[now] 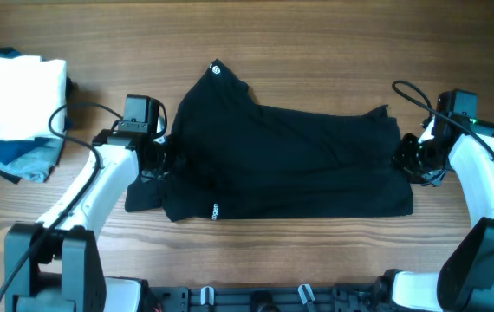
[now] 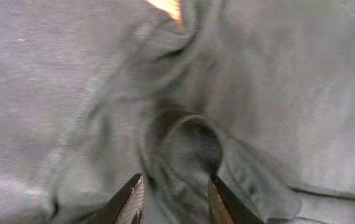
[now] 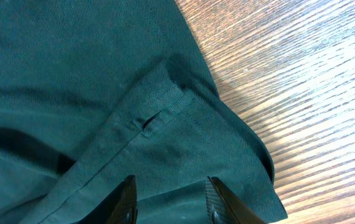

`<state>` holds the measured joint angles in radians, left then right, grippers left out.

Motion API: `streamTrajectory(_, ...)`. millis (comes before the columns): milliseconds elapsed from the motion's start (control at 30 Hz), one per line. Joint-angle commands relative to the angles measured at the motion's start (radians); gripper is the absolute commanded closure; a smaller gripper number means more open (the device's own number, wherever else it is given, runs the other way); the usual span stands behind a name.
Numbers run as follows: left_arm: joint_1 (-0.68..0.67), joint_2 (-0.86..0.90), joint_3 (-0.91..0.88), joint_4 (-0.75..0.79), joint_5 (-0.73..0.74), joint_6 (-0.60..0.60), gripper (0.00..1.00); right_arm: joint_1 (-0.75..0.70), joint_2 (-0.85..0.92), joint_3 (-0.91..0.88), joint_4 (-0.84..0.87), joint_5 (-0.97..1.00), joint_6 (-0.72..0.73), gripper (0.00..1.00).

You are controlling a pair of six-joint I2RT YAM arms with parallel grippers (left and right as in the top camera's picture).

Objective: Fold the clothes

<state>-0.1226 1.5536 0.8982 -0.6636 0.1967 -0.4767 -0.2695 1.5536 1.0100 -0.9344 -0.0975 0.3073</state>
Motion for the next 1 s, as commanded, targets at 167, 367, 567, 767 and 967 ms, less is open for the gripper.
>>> streamTrajectory(167, -0.005, 0.07, 0.002, 0.026, -0.059, -0.002, 0.71, -0.003, 0.0, 0.009, 0.002, -0.016, -0.019, 0.63)
streamTrajectory(367, 0.001, 0.091, 0.02, 0.058, -0.045, 0.008, 0.96, -0.003, 0.0, 0.009, 0.002, -0.016, -0.019, 0.63)
streamTrajectory(567, 0.089, 0.035, 0.1, -0.003, -0.067, 0.024, 0.81, -0.003, 0.0, 0.009, 0.048, -0.008, -0.016, 0.63)
streamTrajectory(767, 0.078, 0.043, 0.093, -0.161, -0.046, 0.029, 0.43, -0.003, 0.0, 0.009, 0.016, -0.026, -0.021, 0.64)
streamTrajectory(967, 0.078, 0.044, -0.074, -0.025, -0.065, 0.027, 0.66, -0.002, 0.001, -0.11, 0.071, -0.204, -0.121, 0.74)
